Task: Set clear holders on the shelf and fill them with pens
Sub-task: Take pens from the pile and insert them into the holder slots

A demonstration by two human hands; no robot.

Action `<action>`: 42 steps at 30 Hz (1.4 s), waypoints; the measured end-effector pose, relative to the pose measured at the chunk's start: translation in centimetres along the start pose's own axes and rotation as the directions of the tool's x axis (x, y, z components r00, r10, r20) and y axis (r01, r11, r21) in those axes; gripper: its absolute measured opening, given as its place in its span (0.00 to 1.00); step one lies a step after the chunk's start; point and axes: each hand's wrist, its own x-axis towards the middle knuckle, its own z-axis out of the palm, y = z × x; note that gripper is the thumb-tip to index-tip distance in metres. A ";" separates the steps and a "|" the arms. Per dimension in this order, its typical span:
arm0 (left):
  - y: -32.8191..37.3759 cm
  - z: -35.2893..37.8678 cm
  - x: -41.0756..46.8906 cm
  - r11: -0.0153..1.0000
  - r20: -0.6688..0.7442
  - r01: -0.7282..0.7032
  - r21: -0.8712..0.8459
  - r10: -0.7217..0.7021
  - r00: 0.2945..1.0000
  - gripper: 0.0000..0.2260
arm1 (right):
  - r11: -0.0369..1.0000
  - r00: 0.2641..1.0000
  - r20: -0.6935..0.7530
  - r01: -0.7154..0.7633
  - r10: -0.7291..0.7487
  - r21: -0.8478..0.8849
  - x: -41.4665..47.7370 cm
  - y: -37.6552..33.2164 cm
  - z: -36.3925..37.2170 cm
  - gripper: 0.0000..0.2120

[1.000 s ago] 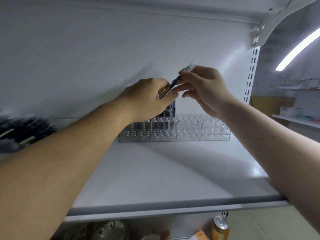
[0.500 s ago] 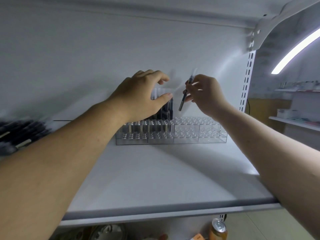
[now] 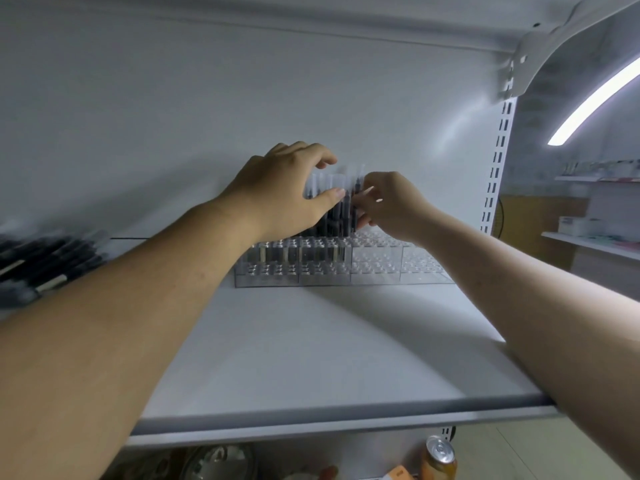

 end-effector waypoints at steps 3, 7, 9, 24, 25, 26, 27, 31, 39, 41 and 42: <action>0.0 0.1 0.0 1.000 -0.001 -0.001 0.005 0.001 1.000 0.22 | 0.996 1.000 0.016 -0.012 0.014 -0.091 0.3 -0.2 0.3 0.09; -0.1 0.1 0.1 1.000 0.003 0.003 0.003 -0.003 1.000 0.23 | 0.977 0.997 0.053 -0.042 0.055 -0.211 0.7 0.0 0.3 0.12; -0.1 0.1 0.1 1.000 0.005 0.006 0.001 -0.006 1.000 0.23 | 0.962 0.996 0.075 -0.027 0.049 -0.270 0.6 0.2 0.3 0.13; -0.2 -0.1 0.0 1.000 0.003 -0.002 0.028 0.002 1.000 0.23 | 0.982 0.982 -0.176 0.033 -0.067 -0.188 -1.0 -0.5 -3.5 0.07; -0.1 -0.3 -0.1 0.999 0.003 -0.009 0.044 0.009 1.000 0.23 | 0.982 0.976 -0.196 0.062 -0.098 -0.179 -1.1 -0.8 -3.6 0.08; 0.0 -0.6 -0.1 0.998 -0.001 -0.017 0.060 0.017 1.000 0.23 | 0.980 0.971 -0.200 0.099 -0.133 -0.173 -1.2 -1.2 -3.6 0.09; 0.2 -0.9 -0.1 0.997 -0.008 -0.024 0.073 0.025 1.000 0.23 | 0.975 0.965 -0.195 0.142 -0.175 -0.171 -1.3 -1.6 -3.5 0.10; 0.6 -3.2 0.2 0.987 -0.045 -0.038 0.156 0.046 0.998 0.23 | 0.944 0.933 -0.175 0.288 -0.315 -0.164 -1.7 -3.9 -2.6 0.13; -2.8 -11.0 -3.7 0.955 0.001 0.127 0.269 -0.132 0.991 0.23 | 0.857 0.890 0.042 0.450 -0.455 -0.251 -1.6 -11.2 0.0 0.16; -4.6 -13.1 -5.8 0.932 0.029 0.219 0.289 -0.237 0.971 0.22 | 0.843 0.876 0.092 0.481 -0.473 -0.241 -1.7 -13.6 1.8 0.16; -5.6 -13.9 -6.8 0.917 0.048 0.270 0.293 -0.296 0.954 0.22 | 0.833 0.866 0.115 0.499 -0.486 -0.238 -1.7 -14.9 2.8 0.17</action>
